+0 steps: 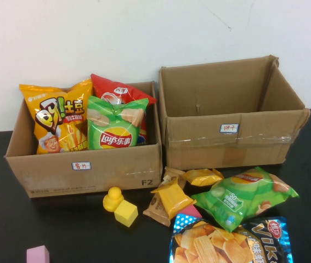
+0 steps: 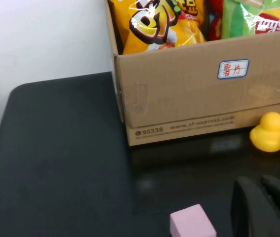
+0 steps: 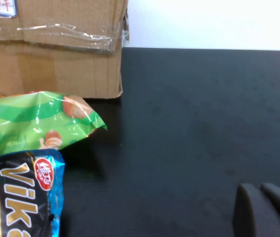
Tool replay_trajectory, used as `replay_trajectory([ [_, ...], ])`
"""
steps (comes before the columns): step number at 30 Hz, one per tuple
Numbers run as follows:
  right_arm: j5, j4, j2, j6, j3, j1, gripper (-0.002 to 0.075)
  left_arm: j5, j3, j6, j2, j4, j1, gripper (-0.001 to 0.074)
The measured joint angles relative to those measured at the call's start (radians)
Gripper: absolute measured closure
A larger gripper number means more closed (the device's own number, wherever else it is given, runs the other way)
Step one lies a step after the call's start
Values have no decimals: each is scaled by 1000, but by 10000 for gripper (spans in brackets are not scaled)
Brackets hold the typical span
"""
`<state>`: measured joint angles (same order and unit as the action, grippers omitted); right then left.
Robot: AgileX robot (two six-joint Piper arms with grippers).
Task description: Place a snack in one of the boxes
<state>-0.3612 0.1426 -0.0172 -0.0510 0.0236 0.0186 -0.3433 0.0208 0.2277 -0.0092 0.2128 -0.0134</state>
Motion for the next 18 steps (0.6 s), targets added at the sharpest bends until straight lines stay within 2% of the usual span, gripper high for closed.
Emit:
replay_trajectory([
  [18, 0, 0, 0, 0, 0, 0, 725, 0, 0, -41, 0, 22, 9, 737],
])
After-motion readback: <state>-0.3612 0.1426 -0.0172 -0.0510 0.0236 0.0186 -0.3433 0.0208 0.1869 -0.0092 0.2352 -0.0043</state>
